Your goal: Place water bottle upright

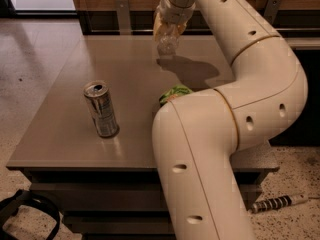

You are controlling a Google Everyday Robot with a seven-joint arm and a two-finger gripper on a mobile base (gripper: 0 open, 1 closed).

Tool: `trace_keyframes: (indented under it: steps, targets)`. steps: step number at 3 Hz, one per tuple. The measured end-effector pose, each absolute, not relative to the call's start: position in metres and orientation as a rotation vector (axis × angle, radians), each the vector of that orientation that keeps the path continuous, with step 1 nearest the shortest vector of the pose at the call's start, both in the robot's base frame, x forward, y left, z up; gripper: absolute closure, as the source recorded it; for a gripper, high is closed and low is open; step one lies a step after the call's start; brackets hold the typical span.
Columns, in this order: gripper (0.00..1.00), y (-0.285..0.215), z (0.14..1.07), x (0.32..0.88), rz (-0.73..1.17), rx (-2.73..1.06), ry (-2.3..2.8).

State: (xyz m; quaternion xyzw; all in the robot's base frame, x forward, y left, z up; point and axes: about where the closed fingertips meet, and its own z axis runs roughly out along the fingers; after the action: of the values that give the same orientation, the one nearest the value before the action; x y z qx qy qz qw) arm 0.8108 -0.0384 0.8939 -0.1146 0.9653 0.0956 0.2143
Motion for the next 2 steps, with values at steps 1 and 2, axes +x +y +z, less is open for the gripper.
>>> trace_keyframes:
  steps: [1, 2]
  targets:
    - [1.00, -0.053, 0.903, 0.814, 0.412, -0.434, 2.555]
    - [1.00, -0.065, 0.909, 0.813, 0.487, -0.515, 2.463]
